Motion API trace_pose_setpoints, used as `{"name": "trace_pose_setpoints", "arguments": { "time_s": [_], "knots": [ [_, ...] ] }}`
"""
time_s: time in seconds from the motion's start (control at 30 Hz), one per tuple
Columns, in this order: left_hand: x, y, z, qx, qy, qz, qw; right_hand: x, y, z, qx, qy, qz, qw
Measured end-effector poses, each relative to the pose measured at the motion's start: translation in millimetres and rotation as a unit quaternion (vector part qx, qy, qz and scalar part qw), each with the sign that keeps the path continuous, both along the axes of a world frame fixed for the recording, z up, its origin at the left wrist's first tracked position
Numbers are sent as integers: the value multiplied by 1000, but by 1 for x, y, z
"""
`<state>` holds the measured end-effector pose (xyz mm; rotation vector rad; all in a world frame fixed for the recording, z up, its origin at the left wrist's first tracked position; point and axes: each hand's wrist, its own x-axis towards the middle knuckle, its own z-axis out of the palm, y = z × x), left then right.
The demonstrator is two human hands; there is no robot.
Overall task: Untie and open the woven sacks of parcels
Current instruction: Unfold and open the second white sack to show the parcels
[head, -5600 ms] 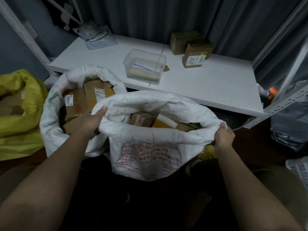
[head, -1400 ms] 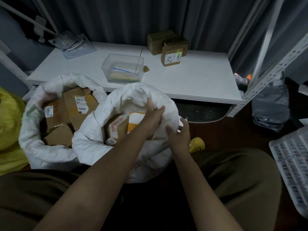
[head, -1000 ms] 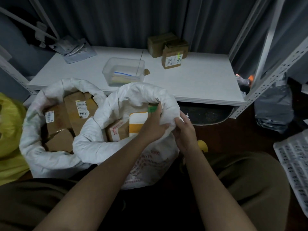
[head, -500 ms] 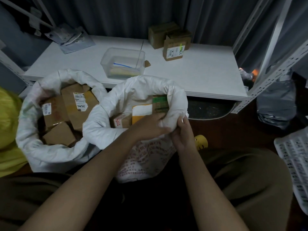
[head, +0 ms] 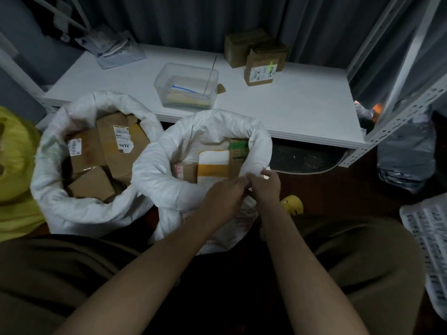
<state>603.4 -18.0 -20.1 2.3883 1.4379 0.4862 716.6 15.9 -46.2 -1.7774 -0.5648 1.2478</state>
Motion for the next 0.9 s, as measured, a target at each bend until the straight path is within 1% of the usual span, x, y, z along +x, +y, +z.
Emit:
{"name": "trace_pose_setpoints", "arguments": {
  "time_s": [0.03,0.07,0.1,0.13,0.17,0.2,0.23,0.27,0.3,0.33,0.37,0.4,0.43,0.47,0.5,0.53,0.57,0.6,0.63,0.67,0.7,0.73,0.77,0.8,0.83,0.87,0.9],
  "knots": [
    [-5,-4,-1,-34,-53,1,998,1,1,-3,-16,12,1,1000],
    [-11,-5,-1,-43,-75,8,996,2,0,-4,-22,47,-6,999],
    [-19,-2,-3,-43,-56,15,997,5,-1,-6,-14,99,-22,995],
    [-29,4,-6,-37,-10,23,999,7,-3,-3,-1,163,-34,986],
    [-40,11,-9,-35,50,34,998,9,-4,-3,17,228,-44,972],
    [-48,17,-12,-26,92,41,995,10,-6,-2,37,281,-53,958],
    [-54,21,-13,-8,112,41,993,10,-9,-4,55,323,-63,943],
    [-56,21,-12,5,125,29,992,8,-12,-3,57,325,-67,942],
    [-57,19,-13,33,141,14,989,8,-14,-5,61,274,-64,958],
    [-58,17,-14,64,162,7,985,9,-14,0,77,138,-33,987],
    [-59,15,-16,93,173,6,980,10,-14,7,118,-63,31,991],
    [-60,15,-16,110,175,1,978,12,-14,12,194,-258,111,940],
    [-63,16,-15,129,175,-10,976,15,-13,16,290,-387,195,853],
    [-66,17,-13,143,181,-23,973,16,-8,21,354,-441,303,767],
    [-69,18,-12,155,190,-34,969,17,0,22,375,-461,417,688],
    [-72,17,-10,168,194,-48,965,17,9,21,349,-467,518,626],
    [-77,16,-11,184,190,-64,962,17,19,17,310,-468,593,577],
    [-83,13,-10,203,181,-78,959,16,27,16,293,-475,638,530],
    [-92,12,-12,227,166,-82,956,15,33,15,313,-497,651,481],
    [-100,12,-11,241,153,-83,955,13,37,13,347,-525,645,434],
    [-108,15,-6,243,154,-78,955,10,37,10,390,-545,624,401],
    [-113,18,-1,222,169,-63,958,7,36,6,430,-557,601,379],
    [-115,20,3,152,200,-39,967,3,33,2,467,-567,573,363],
    [-115,22,6,35,230,-15,972,0,29,-2,486,-579,551,353],
    [-112,24,8,-98,242,-9,965,-2,25,-9,497,-601,523,344],
    [-107,28,11,-203,243,-22,948,-2,21,-13,498,-629,495,335],
    [-104,33,13,-272,227,-36,935,-1,18,-15,495,-650,473,331]
  ]
}}
